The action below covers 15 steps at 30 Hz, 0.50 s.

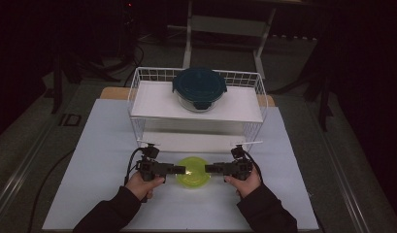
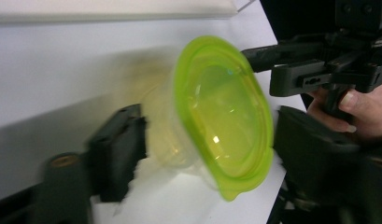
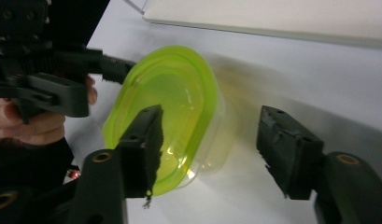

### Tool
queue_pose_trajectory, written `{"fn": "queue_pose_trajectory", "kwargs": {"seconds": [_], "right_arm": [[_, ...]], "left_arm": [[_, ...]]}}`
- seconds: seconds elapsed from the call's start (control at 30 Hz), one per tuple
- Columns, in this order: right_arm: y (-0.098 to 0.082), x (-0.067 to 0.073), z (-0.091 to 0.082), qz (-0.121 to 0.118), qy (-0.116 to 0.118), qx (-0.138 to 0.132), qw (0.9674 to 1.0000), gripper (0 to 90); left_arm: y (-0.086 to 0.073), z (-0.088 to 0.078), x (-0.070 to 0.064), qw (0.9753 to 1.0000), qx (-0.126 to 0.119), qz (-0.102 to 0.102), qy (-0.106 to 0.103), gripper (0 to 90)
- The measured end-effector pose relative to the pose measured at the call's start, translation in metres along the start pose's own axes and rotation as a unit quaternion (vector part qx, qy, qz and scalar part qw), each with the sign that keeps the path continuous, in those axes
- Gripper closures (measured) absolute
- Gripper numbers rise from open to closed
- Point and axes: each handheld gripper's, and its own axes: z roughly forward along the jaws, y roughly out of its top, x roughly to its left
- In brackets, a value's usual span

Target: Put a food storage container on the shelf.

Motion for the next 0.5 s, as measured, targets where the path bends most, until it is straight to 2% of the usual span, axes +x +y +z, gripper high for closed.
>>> {"fn": "queue_pose_trajectory", "kwargs": {"seconds": [0.13,0.23,0.27,0.37,0.43,0.5], "right_arm": [[-0.0022,-0.0005,0.0028,0.014,0.008,0.011,0.9998,54.0],[-0.0029,0.0002,0.004,0.021,0.009,0.016,0.9996,56.8],[-0.0034,0.0006,0.0051,0.025,0.01,0.018,0.9995,61.4],[-0.0043,0.001,0.0064,0.033,0.014,0.021,0.9991,66.8],[-0.0048,0.0022,0.0068,0.028,0.012,0.024,0.9993,70.3],[-0.0049,0.0027,0.0066,0.027,0.013,0.024,0.9993,71.8]], "left_arm": [[-0.0036,0.0011,0.0056,0.9996,0.014,-0.016,-0.018,47.2],[-0.0056,0.0022,0.0064,0.9993,0.019,-0.023,-0.022,55.4],[-0.0067,0.0038,0.0079,0.999,0.023,-0.03,-0.025,58.8],[-0.0073,0.0049,0.0089,0.9988,0.024,-0.038,-0.022,63.7],[-0.0073,0.004,0.0099,0.9988,0.022,-0.039,-0.023,68.3],[-0.0074,0.0037,0.0103,0.9988,0.021,-0.038,-0.024,69.1]]}}
